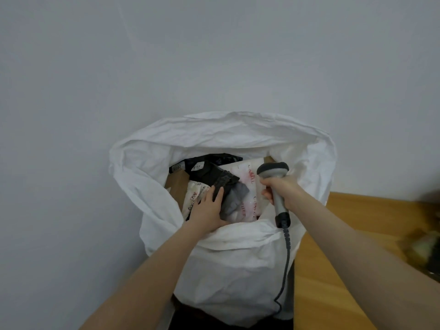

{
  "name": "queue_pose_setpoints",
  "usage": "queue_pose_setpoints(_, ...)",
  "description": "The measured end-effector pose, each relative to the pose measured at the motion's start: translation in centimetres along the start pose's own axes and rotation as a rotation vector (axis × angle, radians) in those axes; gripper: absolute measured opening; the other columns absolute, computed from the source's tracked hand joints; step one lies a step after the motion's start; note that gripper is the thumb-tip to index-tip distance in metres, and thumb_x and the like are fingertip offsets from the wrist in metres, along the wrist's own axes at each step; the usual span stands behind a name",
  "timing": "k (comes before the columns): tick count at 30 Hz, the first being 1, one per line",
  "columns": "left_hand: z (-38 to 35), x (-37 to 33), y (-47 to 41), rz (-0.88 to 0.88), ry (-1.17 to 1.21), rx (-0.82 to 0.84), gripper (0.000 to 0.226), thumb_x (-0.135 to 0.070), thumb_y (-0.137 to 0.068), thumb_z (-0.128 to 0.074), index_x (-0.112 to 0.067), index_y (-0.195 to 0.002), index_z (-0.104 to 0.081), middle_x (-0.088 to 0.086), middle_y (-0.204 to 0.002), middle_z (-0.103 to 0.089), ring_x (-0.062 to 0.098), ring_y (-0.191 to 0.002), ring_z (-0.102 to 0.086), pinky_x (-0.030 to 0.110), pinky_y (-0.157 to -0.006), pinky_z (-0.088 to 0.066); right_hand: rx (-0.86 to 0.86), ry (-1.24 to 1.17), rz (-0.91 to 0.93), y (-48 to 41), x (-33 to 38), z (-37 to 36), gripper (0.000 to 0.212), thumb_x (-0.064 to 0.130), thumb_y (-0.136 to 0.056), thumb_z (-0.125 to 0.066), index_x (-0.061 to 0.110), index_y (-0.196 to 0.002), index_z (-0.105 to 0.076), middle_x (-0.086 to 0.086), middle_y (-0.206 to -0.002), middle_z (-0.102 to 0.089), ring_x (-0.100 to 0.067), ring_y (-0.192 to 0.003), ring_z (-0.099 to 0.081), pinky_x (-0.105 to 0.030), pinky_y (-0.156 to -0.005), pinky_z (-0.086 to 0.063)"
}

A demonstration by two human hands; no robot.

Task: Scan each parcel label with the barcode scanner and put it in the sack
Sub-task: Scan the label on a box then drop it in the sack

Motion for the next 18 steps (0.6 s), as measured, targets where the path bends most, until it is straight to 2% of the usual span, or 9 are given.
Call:
queue_pose_setpoints(2,1.1,-0.1,0.8,-0.009,-0.004,-0.046,0.106,-0.063,-0.083,-0.058,-0.015,-0.154,0.005,0.013,-0.161,0.002,0.031,-0.147,-0.008,0.046,-0.117,-0.016,-0.001,0.008,0.036,1.5,-0.4,0.0,0.010,0.005,-0.086,-0.066,0.002,-0.090,-0.058,-0.010,-0.062,-0.057,-0.015,-0.044,-0.050,-0.022,-0.040,-0.040)
queue_pose_setpoints(7,3.1,-1.7,3.0,-0.009,0.058,-0.131,0.099,-0.060,-0.086,-0.057,-0.008,-0.152,-0.007,0.016,-0.159,-0.009,0.030,-0.146,-0.014,0.043,-0.115,-0.020,-0.054,0.048,0.066,6.0,-2.6,0.4,0.013,0.003,-0.084,-0.066,-0.001,-0.095,-0.062,-0.011,-0.061,-0.056,-0.015,-0.044,-0.047,-0.023,-0.043,-0.040)
queue_pose_setpoints(12,4.7,-3.7,4.5,-0.021,0.109,-0.203,0.088,-0.055,-0.087,-0.059,-0.009,-0.149,-0.019,0.015,-0.154,-0.021,0.034,-0.138,-0.030,0.044,-0.107,-0.033,-0.117,0.017,0.025,10.0,-3.8,1.8,0.010,0.007,-0.085,-0.068,0.002,-0.091,-0.062,-0.009,-0.062,-0.060,-0.014,-0.047,-0.050,-0.025,-0.048,-0.042)
queue_pose_setpoints(18,5.8,-8.3,5.5,-0.055,0.080,-0.217,0.086,-0.055,-0.086,-0.060,-0.011,-0.149,-0.020,0.012,-0.152,-0.024,0.031,-0.136,-0.033,0.045,-0.104,-0.036,-0.188,-0.013,0.048,13.2,-4.0,5.6,0.014,0.008,-0.084,-0.070,0.003,-0.096,-0.063,-0.008,-0.063,-0.061,-0.014,-0.048,-0.051,-0.026,-0.048,-0.042)
Point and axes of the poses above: each hand's wrist, its own y-axis away from the middle knuckle, its own z-axis out of the back of the hand, x = y × z, the point moved 5 cm from there along -y, towards the middle knuckle
